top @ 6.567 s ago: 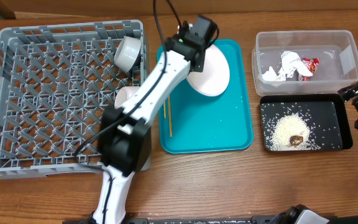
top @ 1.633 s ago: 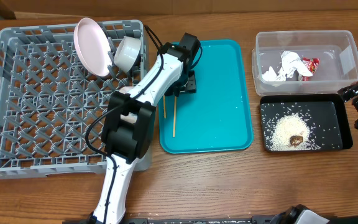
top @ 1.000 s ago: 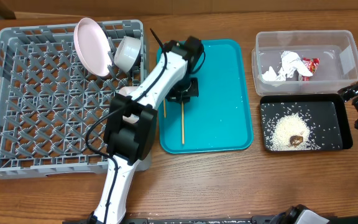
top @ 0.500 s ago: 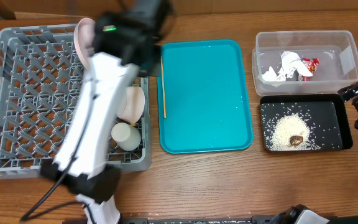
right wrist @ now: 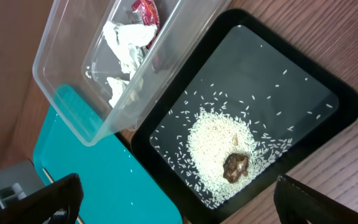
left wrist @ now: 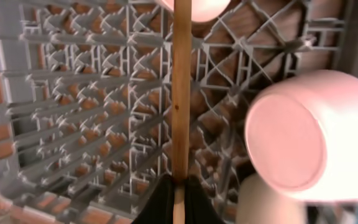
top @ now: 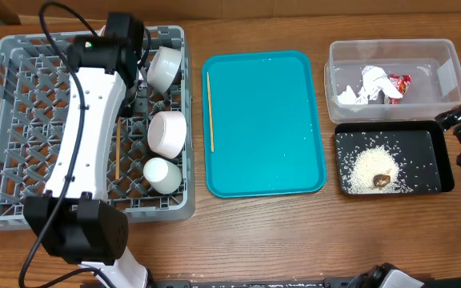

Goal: Sort waste into correct bins and load items into the dishwasher
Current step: 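Carry the chopstick into the dish rack and release it, then return the left gripper to the tray and grasp the second chopstick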

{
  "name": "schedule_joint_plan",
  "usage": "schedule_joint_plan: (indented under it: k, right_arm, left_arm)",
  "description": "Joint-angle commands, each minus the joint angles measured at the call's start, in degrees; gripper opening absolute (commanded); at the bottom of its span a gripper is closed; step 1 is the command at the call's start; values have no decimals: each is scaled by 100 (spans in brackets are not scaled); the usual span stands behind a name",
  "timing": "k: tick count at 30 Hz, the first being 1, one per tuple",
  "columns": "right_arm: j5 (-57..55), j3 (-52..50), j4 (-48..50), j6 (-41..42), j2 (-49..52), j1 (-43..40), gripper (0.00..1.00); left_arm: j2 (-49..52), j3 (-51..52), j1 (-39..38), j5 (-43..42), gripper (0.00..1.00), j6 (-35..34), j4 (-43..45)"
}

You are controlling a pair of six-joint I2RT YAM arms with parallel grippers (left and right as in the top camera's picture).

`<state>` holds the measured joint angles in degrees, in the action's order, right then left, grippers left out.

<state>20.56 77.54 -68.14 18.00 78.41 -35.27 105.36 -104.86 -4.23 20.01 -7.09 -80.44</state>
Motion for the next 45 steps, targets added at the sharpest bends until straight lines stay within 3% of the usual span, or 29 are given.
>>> schedule_joint_plan:
  k: [1,5,9,11,17,22,26,29,35,37,40,45]
  right_arm:
    - [4,129,31,20,-83,-22,100]
    - [4,129,31,22,-83,-22,100]
    - [4,129,31,22,-83,-22,100]
    - [4,129,31,22,-83,-22,100]
    - [4,129,31,20,-83,-22,100]
    - [4,129,31,20,-83,-22,100]
    - [4,129,31,20,-83,-22,100]
    - [4,129,31,20,-83,-22,100]
    - [4,129,31,22,-83,-22,100]
    - [4,129,31,22,-83,-22,100]
    - [4,129,31,22,-83,-22,100]
    - [4,129,31,20,-83,-22,100]
  left_arm:
    - [28,444,48,98,4,339,295]
    - [28,798,50,101,6,588,664]
    - [28,955,50,98,45,494,791]
    - [28,964,52,96,54,334,813]
    - [26,846,39,-63,58,-472,887]
    - [-24,66,-232,-1292,57,-476,787]
    - [-57,-481,-916,-2009,58,-671,960]
    - [-28,-417,-1633,-1735,63,-1049,1340]
    - [516,-66,-2719,-109,76,-2260,1971]
    - [850,-61,-2826,203,83,-2660,1976]
    - [1353,-61,-2780,245,83,-3014,1989]
    - [2009,-61,-2535,243,87,-3016,2100]
